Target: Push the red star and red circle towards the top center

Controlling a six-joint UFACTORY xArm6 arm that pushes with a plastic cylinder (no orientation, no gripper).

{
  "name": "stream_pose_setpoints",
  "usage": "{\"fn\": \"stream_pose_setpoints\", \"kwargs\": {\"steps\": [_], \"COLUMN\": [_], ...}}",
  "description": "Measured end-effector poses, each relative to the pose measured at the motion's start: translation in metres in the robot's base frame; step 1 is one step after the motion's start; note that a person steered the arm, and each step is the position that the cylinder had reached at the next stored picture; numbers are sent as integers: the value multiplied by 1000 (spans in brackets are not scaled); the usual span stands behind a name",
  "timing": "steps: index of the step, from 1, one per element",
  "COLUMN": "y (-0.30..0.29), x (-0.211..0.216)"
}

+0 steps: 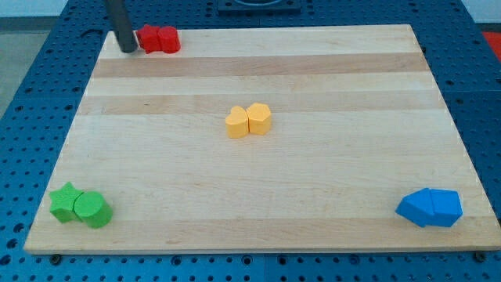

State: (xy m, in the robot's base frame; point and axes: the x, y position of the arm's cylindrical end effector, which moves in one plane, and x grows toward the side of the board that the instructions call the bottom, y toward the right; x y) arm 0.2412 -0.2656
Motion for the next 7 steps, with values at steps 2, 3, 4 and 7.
{"fn": "stream_pose_setpoints", "kwargs": {"steps": [2,3,4,7], "y": [-38,-19,1,70], "x": [-25,-32,-26,-26]}}
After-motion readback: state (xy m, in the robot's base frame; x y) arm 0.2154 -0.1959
